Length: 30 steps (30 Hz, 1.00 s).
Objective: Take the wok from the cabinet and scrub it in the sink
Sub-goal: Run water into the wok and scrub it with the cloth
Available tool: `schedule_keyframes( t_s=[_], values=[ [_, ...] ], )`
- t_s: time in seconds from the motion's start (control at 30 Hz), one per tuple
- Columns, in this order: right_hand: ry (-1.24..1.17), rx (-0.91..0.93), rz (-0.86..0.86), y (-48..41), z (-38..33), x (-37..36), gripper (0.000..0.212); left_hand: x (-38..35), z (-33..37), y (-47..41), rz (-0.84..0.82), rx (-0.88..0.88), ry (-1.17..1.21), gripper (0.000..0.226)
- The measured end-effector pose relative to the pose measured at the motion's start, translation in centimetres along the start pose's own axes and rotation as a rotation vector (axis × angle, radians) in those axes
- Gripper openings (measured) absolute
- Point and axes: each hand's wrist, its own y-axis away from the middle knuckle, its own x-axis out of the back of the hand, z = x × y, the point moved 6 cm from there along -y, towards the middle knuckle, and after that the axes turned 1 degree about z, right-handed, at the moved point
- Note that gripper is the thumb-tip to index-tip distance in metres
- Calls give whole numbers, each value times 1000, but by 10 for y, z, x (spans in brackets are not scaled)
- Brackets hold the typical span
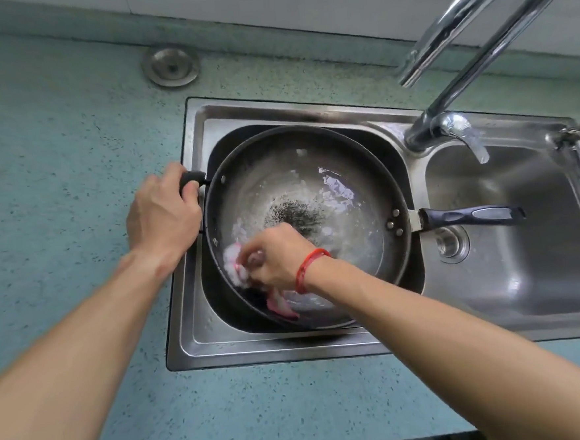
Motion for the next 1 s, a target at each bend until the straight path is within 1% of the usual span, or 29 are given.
schedule_keyframes(
  t_s=[0.07,0.13,0.23,0.3,0.37,0.4,0.53,0.63,0.67,0.73,0.87,0.93,1.0],
  values=[
    [-27,59,144,-19,1,2,18,0,0,0,4,0,0,22],
    [-8,121,226,-36,5,7,19,1,0,0,7,-1,1,22],
    [25,83,210,-58,26,15,27,1,2,2,9,-6,-1,21],
    [127,88,227,-63,40,22,31,1,2,2,10,-7,-4,21],
    [281,88,271,-58,56,30,37,1,1,1,10,-5,-5,20],
    [355,49,271,-53,66,35,40,1,1,1,9,-5,-3,20],
    [523,-185,202,-30,104,56,38,1,2,2,7,-18,5,20],
    [523,-288,152,-6,120,55,45,-1,-1,0,4,-16,8,21],
    [517,-309,130,2,122,52,44,-1,-2,0,2,-18,8,21],
    [508,-336,84,13,125,47,32,-3,-2,-2,-2,-18,7,21],
    [425,-323,-34,33,114,32,14,-1,-2,-1,1,-8,6,21],
    [366,-299,-81,43,103,19,10,-1,-1,0,0,-8,14,20],
    [285,-241,-92,49,87,4,8,0,1,0,0,-10,17,20]
  ],
)
